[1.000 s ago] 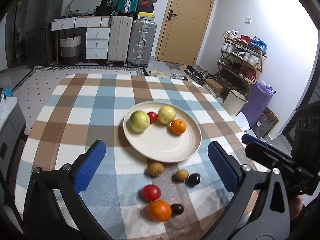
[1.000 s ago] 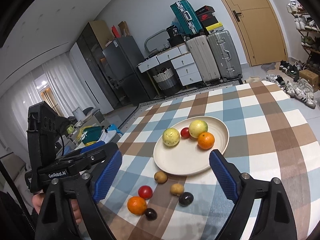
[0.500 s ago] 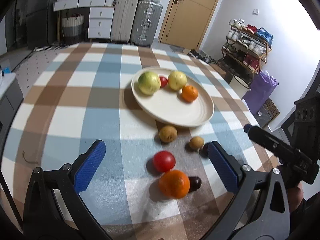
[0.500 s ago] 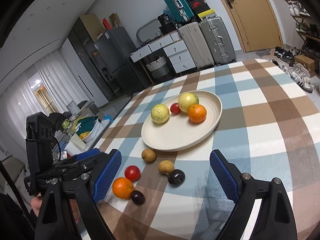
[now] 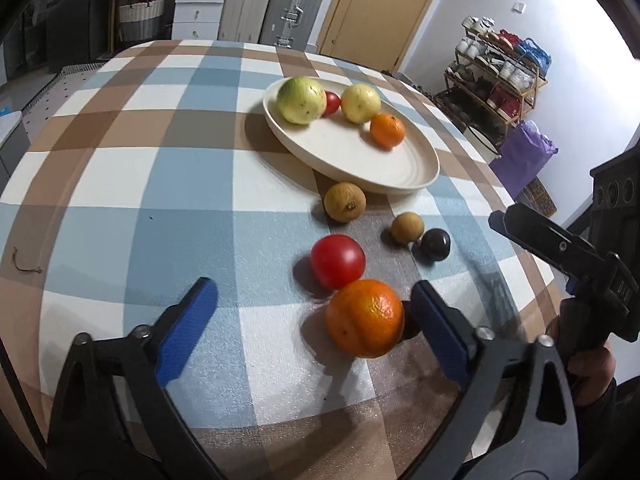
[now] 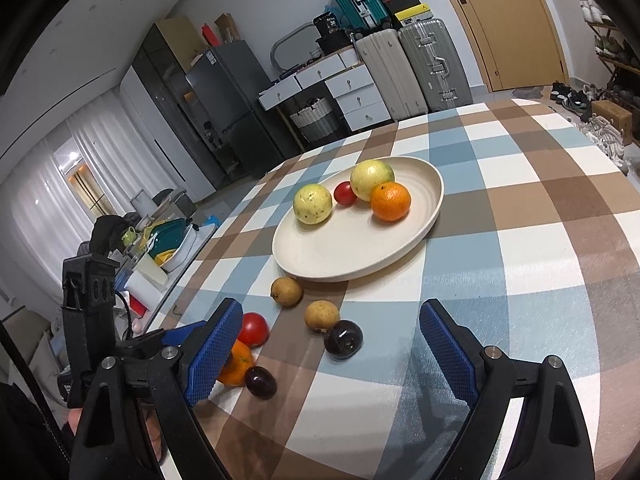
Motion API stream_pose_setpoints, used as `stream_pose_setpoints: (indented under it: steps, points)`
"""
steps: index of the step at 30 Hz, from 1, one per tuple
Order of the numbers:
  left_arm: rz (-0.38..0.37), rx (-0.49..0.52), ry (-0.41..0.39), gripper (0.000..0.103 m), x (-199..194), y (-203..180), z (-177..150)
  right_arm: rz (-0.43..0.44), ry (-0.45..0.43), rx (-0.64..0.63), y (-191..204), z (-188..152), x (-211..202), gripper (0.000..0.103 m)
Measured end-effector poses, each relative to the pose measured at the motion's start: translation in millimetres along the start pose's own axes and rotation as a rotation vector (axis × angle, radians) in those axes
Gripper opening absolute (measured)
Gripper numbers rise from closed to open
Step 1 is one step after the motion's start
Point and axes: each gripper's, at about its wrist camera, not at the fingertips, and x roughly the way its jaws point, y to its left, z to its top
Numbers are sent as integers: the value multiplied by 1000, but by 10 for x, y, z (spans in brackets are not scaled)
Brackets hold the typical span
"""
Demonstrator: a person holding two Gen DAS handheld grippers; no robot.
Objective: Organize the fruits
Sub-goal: 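Move the left tool to the large orange on the table and grasp it, then grasp the dark plum with the right tool while the left tool holds the orange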
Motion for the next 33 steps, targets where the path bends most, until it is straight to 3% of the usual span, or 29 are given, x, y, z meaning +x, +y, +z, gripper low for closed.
stream_pose_setpoints:
  steps: [6,9,33]
  points:
    - [-73,-2,13,65,28,-1,5,0,5,1,6,-19,5,92]
    - [-171,-13,40,35,45,4,-1,1,6,2,7,-34,4,92]
    - [-177,-32,14,33,-244,142,-46,-21,60,-22,76,-115,125,92]
